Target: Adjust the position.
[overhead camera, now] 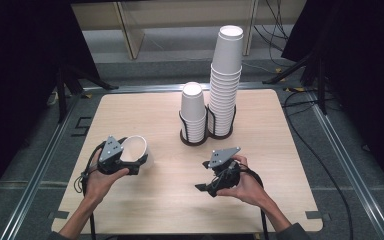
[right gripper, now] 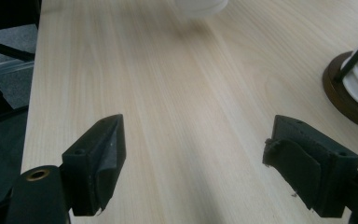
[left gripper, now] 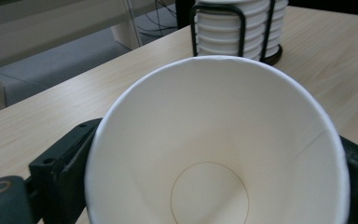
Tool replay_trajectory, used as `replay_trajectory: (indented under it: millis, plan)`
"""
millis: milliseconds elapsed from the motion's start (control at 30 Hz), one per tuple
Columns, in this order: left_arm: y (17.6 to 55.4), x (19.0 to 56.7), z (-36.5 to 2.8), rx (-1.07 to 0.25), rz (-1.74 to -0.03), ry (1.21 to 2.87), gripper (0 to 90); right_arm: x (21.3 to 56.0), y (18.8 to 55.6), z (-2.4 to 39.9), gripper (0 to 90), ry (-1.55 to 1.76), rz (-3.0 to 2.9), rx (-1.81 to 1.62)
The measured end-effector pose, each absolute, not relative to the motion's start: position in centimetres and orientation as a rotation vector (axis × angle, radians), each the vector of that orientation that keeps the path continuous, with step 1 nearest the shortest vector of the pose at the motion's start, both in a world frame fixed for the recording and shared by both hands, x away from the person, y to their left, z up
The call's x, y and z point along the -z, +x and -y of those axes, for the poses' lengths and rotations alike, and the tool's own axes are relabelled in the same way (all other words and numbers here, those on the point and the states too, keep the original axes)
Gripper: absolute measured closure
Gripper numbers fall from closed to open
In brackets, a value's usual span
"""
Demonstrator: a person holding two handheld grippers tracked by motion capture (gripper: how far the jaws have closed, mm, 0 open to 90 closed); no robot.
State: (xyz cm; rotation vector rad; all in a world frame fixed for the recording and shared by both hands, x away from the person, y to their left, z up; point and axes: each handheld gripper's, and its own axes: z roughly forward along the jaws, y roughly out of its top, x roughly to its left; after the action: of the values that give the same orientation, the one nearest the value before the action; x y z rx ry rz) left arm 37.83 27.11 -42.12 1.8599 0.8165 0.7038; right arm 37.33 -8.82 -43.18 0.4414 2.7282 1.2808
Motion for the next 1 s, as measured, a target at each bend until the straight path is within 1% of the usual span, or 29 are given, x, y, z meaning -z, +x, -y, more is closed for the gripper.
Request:
replay_trajectory:
  millis: [233,500,733,1000]
  plan:
    - [40.3,41.4,-27.3,-0.757,-0.848,1.898,7.0,43.5,37.2,9.9,19.9,0.479,-2.717,-1.271]
    - [42.6,40.9,-28.4,-0.780,-0.903,1.870,7.0,44.0,36.9,10.9,19.7,0.517,-2.709,-1.258]
    - [43.8,41.4,-29.5,-0.783,-0.966,1.856,7.0,44.2,36.6,11.6,19.5,0.545,-2.694,-1.265]
    - [44.7,41.6,-29.8,-0.790,-0.981,1.853,7.0,44.5,36.2,12.1,19.3,0.544,-2.688,-1.259]
